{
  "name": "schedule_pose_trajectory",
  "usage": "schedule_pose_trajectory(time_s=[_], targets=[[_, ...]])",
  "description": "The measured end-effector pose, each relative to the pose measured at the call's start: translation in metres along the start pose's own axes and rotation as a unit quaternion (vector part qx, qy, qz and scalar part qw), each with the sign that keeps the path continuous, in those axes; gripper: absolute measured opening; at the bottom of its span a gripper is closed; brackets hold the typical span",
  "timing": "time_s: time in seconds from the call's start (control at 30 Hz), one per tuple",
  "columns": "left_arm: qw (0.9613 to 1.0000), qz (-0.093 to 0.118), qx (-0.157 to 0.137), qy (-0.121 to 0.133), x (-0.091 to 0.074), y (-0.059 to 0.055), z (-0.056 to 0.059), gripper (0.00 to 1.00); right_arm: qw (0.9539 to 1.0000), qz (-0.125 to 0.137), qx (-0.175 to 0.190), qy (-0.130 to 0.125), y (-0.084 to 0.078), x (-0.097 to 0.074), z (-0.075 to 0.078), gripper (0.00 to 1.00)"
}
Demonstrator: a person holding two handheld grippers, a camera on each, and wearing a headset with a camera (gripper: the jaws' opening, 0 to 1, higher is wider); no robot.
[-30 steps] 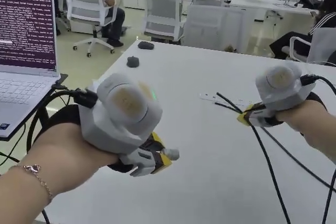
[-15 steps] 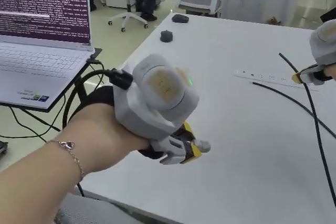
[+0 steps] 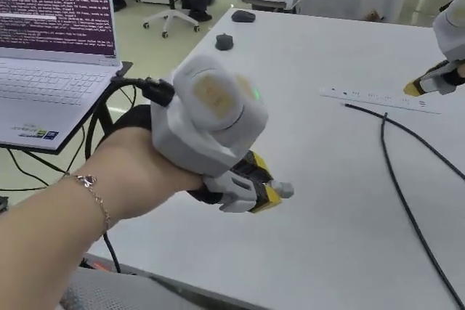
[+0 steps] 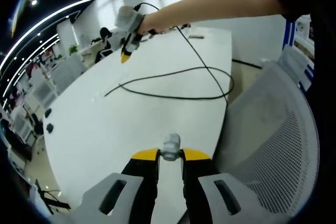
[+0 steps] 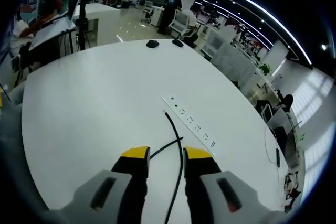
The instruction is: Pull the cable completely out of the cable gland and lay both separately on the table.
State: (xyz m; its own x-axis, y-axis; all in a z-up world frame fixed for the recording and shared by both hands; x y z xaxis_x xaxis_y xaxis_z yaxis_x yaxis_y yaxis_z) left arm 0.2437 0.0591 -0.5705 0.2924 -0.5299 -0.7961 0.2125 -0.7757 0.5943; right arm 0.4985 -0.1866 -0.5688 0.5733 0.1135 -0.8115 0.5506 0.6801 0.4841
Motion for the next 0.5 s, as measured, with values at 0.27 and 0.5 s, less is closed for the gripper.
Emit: schedule_pose_trajectory(time_s=[0.27, 0.5], targets=[[0.9983, 0.033, 0.029, -0.038, 0.017, 0.023, 0.003, 0.17, 0.9976, 0.045, -0.015, 0.051, -0.027, -0.074, -0.047, 0.26], [0.9944, 0.026, 0.08, -0.064, 0.057, 0.017, 0.008, 0.17, 0.9939, 0.068, -0.021, 0.084, -0.07, -0.138, -0.102, 0.27]])
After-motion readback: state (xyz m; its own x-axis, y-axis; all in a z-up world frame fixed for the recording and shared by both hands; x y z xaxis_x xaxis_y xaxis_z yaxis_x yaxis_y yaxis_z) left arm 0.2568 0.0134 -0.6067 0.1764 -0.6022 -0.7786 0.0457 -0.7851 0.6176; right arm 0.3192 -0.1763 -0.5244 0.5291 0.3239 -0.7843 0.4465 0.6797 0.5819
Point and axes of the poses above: the centre of the closed fingertips' face, and the gripper's own axes: x roughly forward along the fingers, z roughly to its right, y roughly out of its top, the point moved 2 cm from there along -x, roughly backward along the fingers, and after that the axes turned 10 degrees about -z, right-handed, at the moved point
